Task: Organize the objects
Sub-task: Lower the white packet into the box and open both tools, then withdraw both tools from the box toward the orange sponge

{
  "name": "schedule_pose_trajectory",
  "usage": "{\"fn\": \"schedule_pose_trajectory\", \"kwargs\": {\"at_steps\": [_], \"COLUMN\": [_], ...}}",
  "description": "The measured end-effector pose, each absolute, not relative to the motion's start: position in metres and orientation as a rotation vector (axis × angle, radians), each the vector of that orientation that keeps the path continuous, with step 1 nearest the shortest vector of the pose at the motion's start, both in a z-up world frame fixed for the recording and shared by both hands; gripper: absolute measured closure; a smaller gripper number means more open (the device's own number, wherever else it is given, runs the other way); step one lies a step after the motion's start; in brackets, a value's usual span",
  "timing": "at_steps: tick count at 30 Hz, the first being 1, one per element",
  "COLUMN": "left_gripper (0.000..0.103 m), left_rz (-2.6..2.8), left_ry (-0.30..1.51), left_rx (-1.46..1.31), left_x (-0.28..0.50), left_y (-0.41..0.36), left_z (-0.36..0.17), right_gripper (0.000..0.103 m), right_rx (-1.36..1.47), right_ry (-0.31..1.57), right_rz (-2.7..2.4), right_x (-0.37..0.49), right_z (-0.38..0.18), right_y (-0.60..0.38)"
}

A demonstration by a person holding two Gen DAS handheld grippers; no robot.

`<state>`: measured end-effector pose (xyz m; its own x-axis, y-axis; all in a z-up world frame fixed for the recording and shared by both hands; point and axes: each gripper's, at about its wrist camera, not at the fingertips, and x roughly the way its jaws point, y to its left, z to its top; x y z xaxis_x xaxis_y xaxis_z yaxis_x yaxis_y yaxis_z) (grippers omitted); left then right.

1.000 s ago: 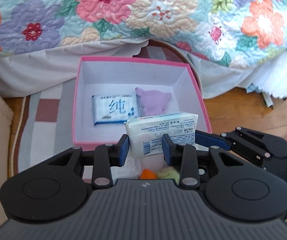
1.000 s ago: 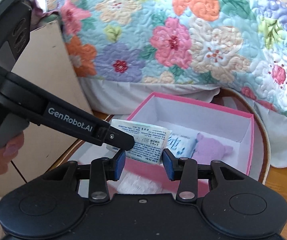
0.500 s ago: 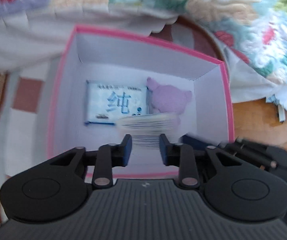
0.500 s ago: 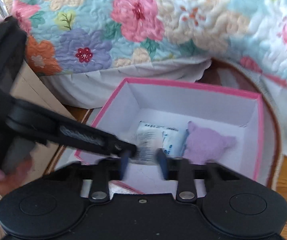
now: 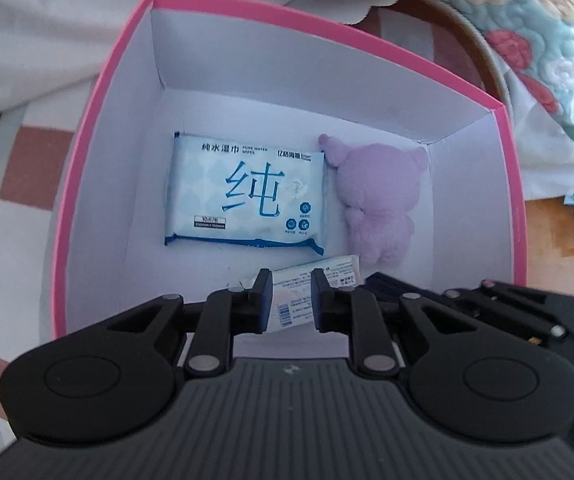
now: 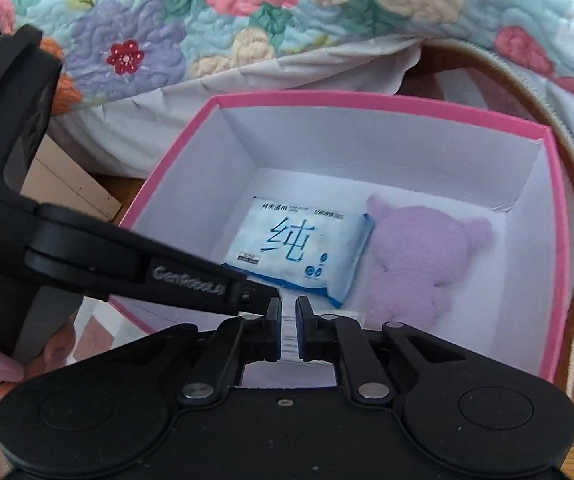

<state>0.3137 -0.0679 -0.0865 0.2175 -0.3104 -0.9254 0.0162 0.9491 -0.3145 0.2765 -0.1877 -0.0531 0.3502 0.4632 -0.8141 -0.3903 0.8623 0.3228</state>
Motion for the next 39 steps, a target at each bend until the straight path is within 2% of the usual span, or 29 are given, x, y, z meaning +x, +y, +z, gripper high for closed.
{"fn": "schedule_pose_trajectory", "kwargs": {"at_steps": [10, 16, 20, 22, 26, 31, 36, 39], "left_gripper": [0.084, 0.074, 0.062, 0.061, 0.051, 0.045, 0.038, 0.037], "left_rz": [-0.283, -0.340, -0.360, -0.365, -0.366, -0.359, -0.369, -0.372], "left_ry": [1.270, 1.248, 1.230, 1.211, 1.176, 1.152, 1.136, 1.141], "left_rx": [-0.152, -0.094, -0.075, -0.052, -0.002, 0.031, 0.022, -0.002], "left_x": [0.280, 0.250, 0.230, 0.219, 0.199, 0.180, 0.161, 0.152], "left_y": [-0.069, -0.066, -0.063, -0.061, -0.055, -0.044, -0.034, -0.030], "left_z": [-0.042, -0.012, 0.007, 0.017, 0.037, 0.054, 0.064, 0.063], "right_gripper": [0.087, 0.085, 0.082, 0.081, 0.080, 0.072, 0.058, 0.055], "right_rx": [-0.020, -0.082, -0.118, -0.137, -0.147, -0.176, -0.193, -0.213], "right_ry": [0.955, 0.902, 0.861, 0.846, 0.835, 0.831, 0.821, 0.823], "right_rz": [0.590, 0.616, 0.622, 0.625, 0.637, 0.635, 0.646, 0.651], "right_x": [0.231, 0.190, 0.167, 0.156, 0.139, 0.119, 0.101, 0.092], "right_z": [-0.008, 0.017, 0.033, 0.040, 0.050, 0.060, 0.063, 0.060], "right_y": [-0.205, -0.205, -0.207, -0.206, -0.206, -0.202, -0.197, -0.192]}}
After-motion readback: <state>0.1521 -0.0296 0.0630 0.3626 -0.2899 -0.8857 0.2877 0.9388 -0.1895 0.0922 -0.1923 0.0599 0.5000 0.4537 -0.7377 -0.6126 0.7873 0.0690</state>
